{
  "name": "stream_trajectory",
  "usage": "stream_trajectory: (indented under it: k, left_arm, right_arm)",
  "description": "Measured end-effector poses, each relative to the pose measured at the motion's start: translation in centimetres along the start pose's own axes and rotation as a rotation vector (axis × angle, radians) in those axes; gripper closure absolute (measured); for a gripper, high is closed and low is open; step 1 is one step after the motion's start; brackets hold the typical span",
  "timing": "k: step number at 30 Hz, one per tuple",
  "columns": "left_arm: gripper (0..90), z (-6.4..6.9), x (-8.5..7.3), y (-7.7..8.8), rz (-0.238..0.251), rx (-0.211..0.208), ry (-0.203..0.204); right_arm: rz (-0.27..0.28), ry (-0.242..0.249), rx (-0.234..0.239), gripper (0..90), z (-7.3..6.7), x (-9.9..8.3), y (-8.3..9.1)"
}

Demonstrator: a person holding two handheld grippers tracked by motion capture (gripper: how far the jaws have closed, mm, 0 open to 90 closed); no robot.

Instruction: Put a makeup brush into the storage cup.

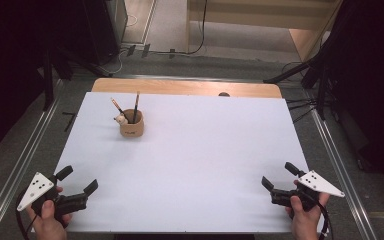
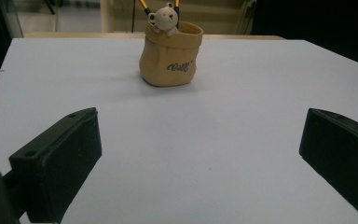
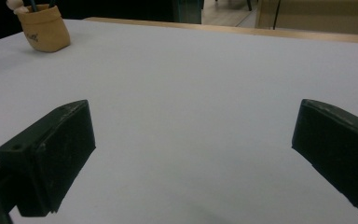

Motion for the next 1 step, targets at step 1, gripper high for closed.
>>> stream_trajectory:
  k: [1]
  left_arm:
    - [0.0,0.0,-0.01,-0.04,0.0,-0.001,0.0]
  right_arm:
    - [0.0,0.004,0.001,0.0,0.0,0.01,-0.03]
Point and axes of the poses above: each handheld gripper's, and its own axes: y roughly backward along the jaws, x roughly out of its top, z roughly to its right, the point moved 1 cm from there along -y, roughly forward along the jaws, and after that the axes turned 14 degrees about -y, right-handed, at the moved point
